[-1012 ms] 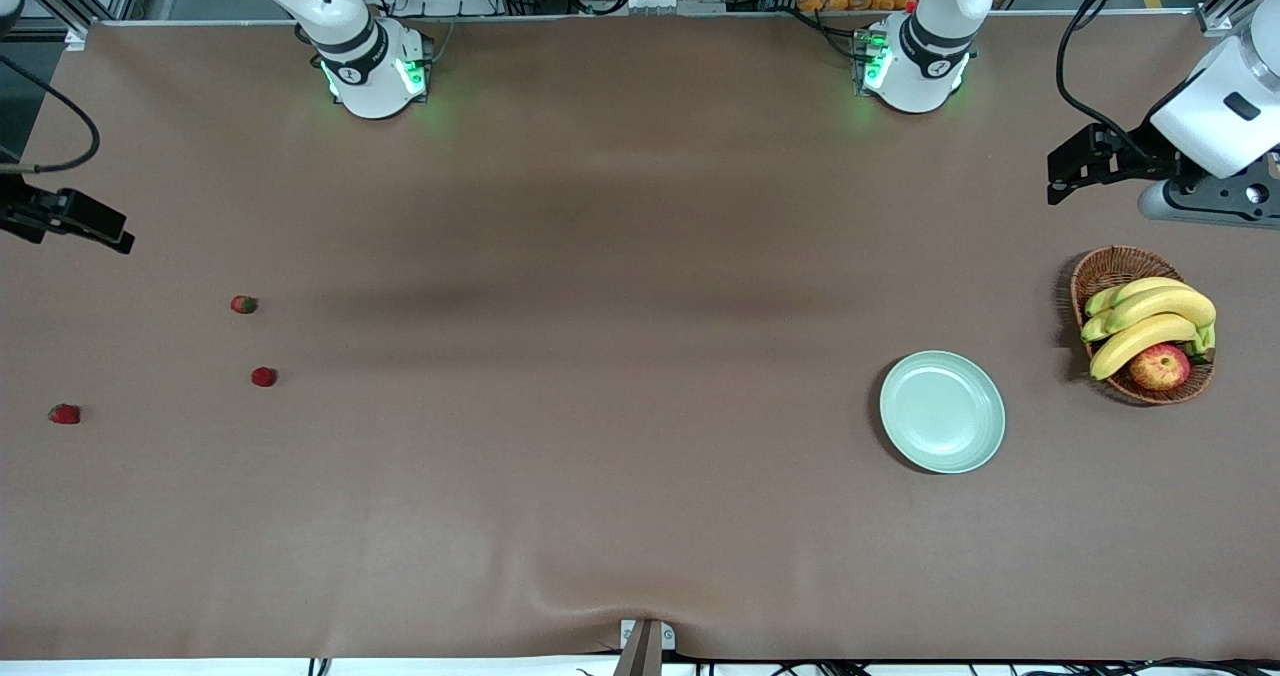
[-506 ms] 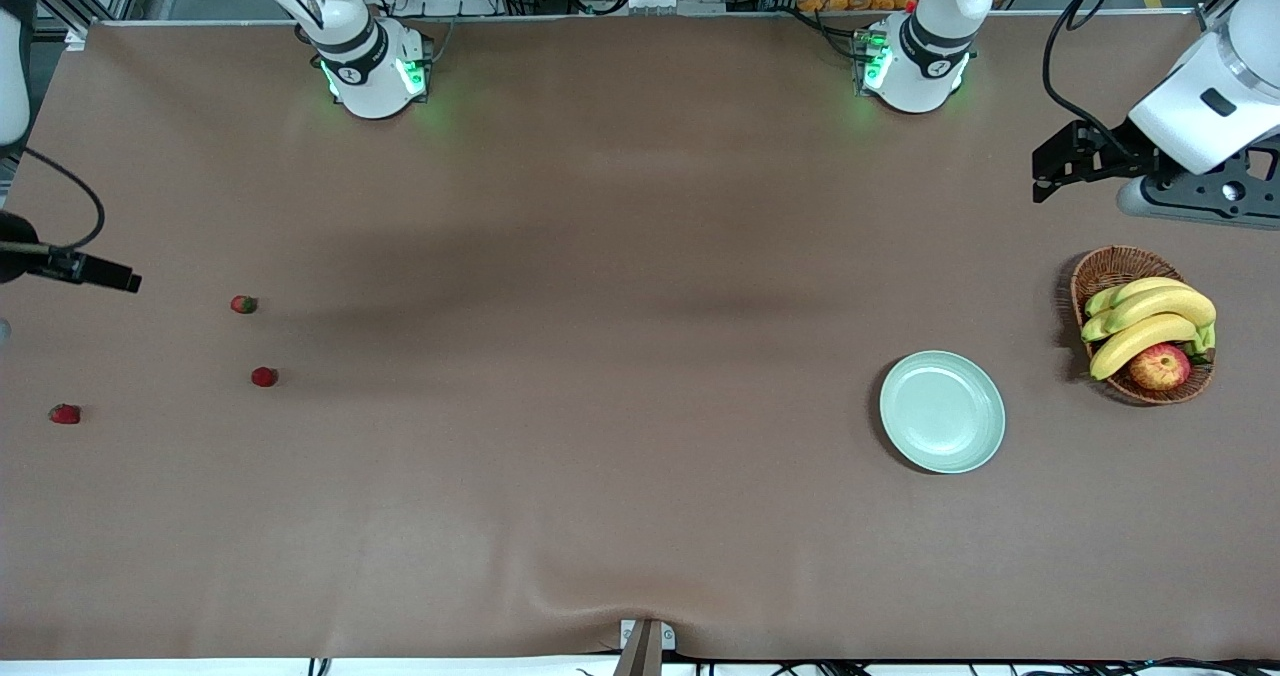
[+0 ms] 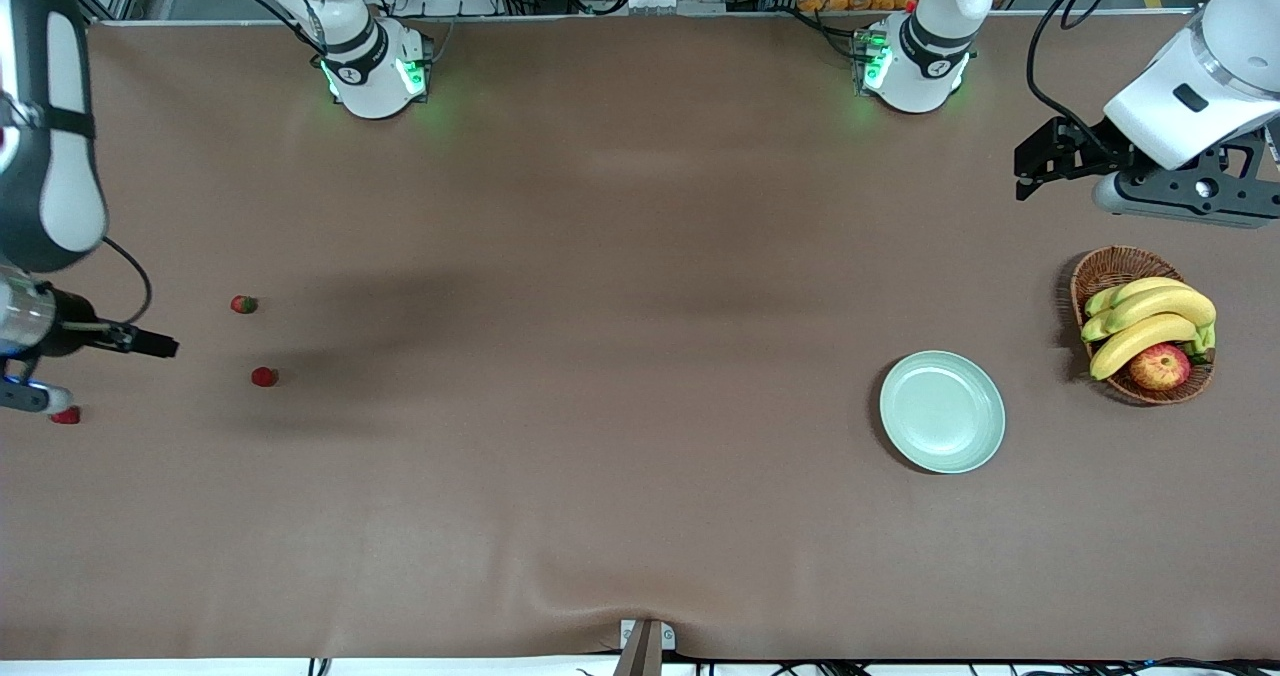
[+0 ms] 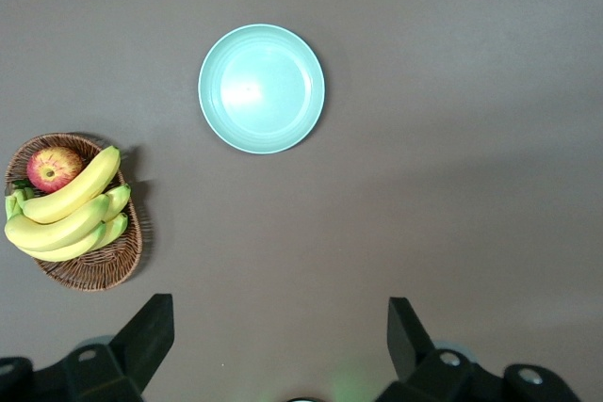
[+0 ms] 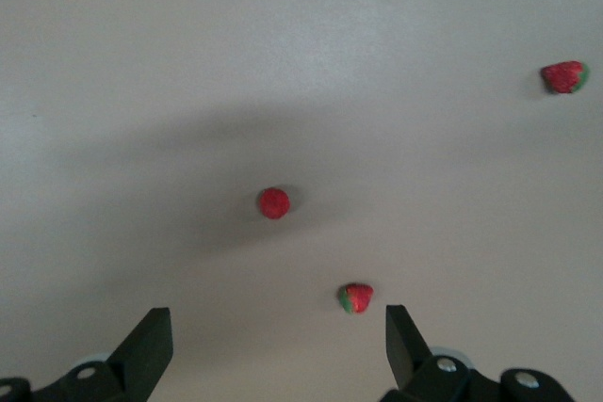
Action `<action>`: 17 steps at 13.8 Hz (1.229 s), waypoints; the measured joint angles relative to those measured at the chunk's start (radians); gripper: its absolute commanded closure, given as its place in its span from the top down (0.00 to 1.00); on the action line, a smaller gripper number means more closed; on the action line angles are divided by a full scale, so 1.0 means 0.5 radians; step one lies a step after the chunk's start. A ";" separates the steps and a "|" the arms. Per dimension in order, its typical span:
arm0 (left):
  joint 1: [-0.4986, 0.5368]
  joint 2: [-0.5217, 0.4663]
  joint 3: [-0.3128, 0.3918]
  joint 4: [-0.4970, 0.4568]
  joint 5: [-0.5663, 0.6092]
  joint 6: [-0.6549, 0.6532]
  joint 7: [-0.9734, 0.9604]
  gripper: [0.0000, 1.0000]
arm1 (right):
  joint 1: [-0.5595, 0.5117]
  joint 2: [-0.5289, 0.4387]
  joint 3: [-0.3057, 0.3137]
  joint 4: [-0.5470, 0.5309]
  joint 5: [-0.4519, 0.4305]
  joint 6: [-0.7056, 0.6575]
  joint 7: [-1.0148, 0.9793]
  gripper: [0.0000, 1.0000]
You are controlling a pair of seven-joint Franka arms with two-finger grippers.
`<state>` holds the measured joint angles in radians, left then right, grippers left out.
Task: Collect all strawberries into plate
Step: 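Move the right gripper toward the nearest red strawberry, then lower the right gripper and close it on the strawberry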
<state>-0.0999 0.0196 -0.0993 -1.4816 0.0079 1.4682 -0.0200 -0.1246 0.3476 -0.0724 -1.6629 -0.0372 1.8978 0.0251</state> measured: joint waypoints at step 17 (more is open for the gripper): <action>0.002 0.000 0.003 0.000 0.000 0.000 -0.001 1.00 | -0.054 0.243 0.003 -0.395 0.066 0.764 -0.114 1.00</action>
<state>-0.0987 0.0196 -0.0980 -1.4816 0.0079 1.4682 -0.0204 -0.1518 0.4692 -0.0710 -1.8606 -0.0040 2.2796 -0.0317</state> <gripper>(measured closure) 0.000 0.000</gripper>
